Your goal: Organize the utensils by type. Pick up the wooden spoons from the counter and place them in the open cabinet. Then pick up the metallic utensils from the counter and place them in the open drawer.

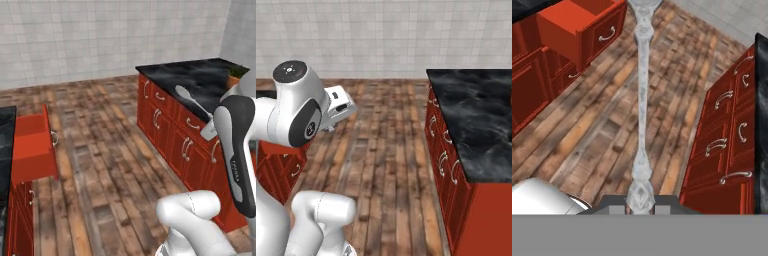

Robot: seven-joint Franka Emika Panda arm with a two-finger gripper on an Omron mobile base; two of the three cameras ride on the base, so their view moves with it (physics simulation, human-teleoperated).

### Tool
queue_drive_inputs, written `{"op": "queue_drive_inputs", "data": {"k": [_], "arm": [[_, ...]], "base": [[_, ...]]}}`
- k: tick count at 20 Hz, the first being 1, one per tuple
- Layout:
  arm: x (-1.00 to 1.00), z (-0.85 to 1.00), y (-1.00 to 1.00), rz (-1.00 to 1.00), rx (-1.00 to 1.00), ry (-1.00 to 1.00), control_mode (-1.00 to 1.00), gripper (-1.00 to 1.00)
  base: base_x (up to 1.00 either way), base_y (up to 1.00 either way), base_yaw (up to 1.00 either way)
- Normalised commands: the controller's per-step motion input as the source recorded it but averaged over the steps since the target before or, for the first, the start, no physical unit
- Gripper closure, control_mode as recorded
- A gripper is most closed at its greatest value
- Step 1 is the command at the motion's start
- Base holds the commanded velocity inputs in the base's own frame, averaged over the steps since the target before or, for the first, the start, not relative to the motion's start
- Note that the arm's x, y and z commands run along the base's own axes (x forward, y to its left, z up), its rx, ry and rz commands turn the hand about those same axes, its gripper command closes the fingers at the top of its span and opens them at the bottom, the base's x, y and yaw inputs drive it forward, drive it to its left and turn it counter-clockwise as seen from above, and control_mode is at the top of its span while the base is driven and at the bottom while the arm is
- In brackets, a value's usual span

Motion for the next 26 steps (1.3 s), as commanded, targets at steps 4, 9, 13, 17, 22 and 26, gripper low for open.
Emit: {"op": "queue_drive_inputs", "data": {"k": [4,9,13,17,22,26], "arm": [[0.00,0.00,0.00,0.00,0.00,0.00,1.00,1.00],[0.00,0.00,0.00,0.00,0.00,0.00,1.00,1.00],[0.00,0.00,0.00,0.00,0.00,0.00,1.00,1.00],[0.00,0.00,0.00,0.00,0.00,0.00,1.00,1.00],[0.00,0.00,0.00,0.00,0.00,0.00,1.00,1.00],[0.00,0.00,0.00,0.00,0.00,0.00,1.00,1.00]], "base": [[0.65,0.57,0.04],[0.40,0.60,0.04],[0.39,0.62,0.08],[0.38,0.63,0.09],[0.32,0.63,0.09],[0.21,0.53,0.08]]}}
